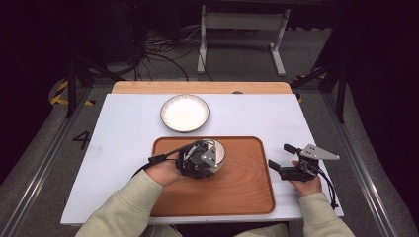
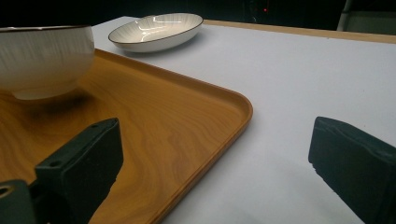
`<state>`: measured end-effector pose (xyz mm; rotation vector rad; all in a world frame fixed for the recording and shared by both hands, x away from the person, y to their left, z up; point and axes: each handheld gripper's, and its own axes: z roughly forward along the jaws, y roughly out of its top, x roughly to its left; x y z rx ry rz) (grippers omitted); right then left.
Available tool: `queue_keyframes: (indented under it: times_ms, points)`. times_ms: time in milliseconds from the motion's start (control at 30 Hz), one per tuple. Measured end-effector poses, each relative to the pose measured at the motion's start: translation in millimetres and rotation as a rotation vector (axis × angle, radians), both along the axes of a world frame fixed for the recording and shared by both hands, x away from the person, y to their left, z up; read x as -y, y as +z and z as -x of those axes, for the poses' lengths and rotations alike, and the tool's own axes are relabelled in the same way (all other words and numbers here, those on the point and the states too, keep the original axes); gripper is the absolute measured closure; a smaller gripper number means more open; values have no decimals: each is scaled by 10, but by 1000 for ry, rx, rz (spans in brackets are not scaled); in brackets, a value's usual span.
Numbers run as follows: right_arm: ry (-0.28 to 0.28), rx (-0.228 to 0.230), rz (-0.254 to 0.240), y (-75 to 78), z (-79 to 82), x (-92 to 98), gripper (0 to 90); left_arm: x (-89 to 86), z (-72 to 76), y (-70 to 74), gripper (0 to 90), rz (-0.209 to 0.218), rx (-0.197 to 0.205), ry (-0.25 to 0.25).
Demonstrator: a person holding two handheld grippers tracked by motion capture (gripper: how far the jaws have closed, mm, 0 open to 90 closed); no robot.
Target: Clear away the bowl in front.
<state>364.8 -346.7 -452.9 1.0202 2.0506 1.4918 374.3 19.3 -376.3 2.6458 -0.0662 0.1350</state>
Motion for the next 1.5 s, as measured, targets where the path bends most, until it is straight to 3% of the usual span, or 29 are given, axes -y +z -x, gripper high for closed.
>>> queue_keyframes:
  times_ms: [433, 1100, 1333, 1433, 1500]
  points:
    - [3, 0, 3, -1, -1, -3, 38, 59, 13, -68, 819, -37, -26, -38]
    - [4, 0, 3, -1, 1, -5, 38, 77, 47, -117, 820, -91, -59, -51]
    - [4, 0, 3, -1, 1, -5, 38, 78, 52, -122, 817, -90, -84, -64]
    - [5, -2, 2, -1, 1, -5, 38, 72, 43, -111, 727, -68, -110, -82]
    - [5, -2, 1, -1, 2, -3, 38, 66, 50, -106, 705, -65, -101, -81]
